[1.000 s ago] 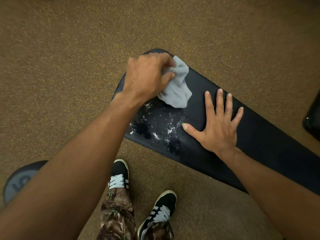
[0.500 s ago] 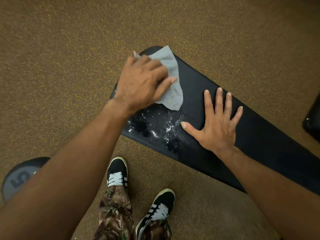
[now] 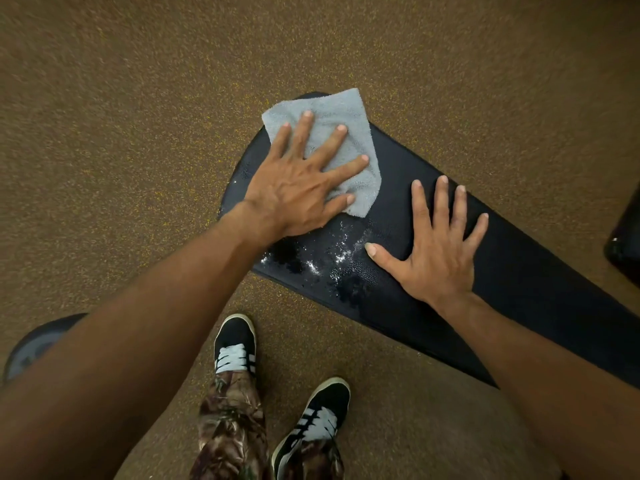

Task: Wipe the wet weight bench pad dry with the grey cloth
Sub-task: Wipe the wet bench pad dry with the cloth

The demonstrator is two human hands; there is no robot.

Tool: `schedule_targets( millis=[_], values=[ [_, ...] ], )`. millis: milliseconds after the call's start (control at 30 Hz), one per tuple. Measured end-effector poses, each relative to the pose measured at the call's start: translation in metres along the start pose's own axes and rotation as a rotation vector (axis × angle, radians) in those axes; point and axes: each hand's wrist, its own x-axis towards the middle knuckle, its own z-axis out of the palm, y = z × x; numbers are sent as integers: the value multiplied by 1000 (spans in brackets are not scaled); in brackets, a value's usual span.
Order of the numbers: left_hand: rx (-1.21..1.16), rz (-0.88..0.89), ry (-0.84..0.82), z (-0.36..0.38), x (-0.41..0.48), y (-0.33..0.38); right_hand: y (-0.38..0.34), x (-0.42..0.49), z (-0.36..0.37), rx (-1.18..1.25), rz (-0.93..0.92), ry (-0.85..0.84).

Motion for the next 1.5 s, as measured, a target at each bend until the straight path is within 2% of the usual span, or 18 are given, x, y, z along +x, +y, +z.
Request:
schedule_targets(
  millis=[267,433,567,700,1067,1133,1267,1400,1500],
  values=[
    [13,-123,-15,-7,30,1,0,-1,0,6,4,0],
    [-54,-110,-88,-17,42,5,0,0,1,8,4,-2],
    [-57,-86,-56,-19,42,-13,1,-1,2,18,7,4],
    [-92,-175,-43,-24,41,-26,1,-1,3,24,4,-1],
    [-273,-364,33,-21,-36,-18,0,-1,2,10,0,6],
    [-280,-331,60,-9,-59,-5,-1,-1,2,5,2,3],
    [-241,-135,51,15,-80,18,-1,-1,1,7,2,2],
    [-235,-76,44,7,-36,11,1,0,4,14,5,6],
    [-186,-123,-7,-6,1,-10,3,0,6,45,-2,20]
  ],
)
